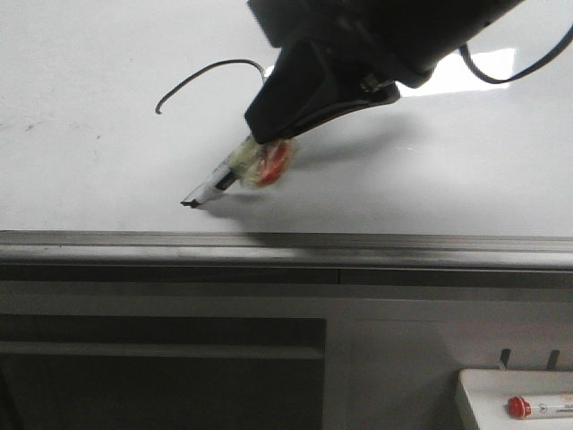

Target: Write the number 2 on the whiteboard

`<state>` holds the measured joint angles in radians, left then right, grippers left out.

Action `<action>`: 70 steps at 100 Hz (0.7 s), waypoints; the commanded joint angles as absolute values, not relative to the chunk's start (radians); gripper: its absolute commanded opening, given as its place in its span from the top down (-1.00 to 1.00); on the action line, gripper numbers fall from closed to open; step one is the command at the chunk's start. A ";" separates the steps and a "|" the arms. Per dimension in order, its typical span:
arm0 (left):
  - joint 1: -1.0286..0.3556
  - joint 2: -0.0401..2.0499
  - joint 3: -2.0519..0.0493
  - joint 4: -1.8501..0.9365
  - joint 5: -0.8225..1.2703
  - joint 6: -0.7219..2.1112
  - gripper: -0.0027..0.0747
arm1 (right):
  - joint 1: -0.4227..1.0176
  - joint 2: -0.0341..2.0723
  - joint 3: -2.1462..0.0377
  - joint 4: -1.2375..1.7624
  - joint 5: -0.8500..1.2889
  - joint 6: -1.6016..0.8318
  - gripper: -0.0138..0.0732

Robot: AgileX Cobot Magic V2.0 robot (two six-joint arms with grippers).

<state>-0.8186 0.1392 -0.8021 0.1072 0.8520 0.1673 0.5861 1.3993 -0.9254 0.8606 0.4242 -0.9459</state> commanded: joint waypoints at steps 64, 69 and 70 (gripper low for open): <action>-0.815 0.157 -0.824 0.119 0.783 0.156 0.98 | 0.028 1.069 -0.821 0.826 0.565 -0.946 0.80; -0.815 0.157 -0.824 0.119 0.783 0.156 0.98 | 0.030 1.060 -0.824 0.847 0.604 -0.946 0.80; -0.815 0.157 -0.824 0.119 0.783 0.156 0.98 | 0.032 1.055 -0.828 0.852 0.611 -0.946 0.80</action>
<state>-0.8186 0.1392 -0.8021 0.1140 0.8520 0.1673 0.0540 1.0735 -0.7986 0.8606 0.6986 -0.9359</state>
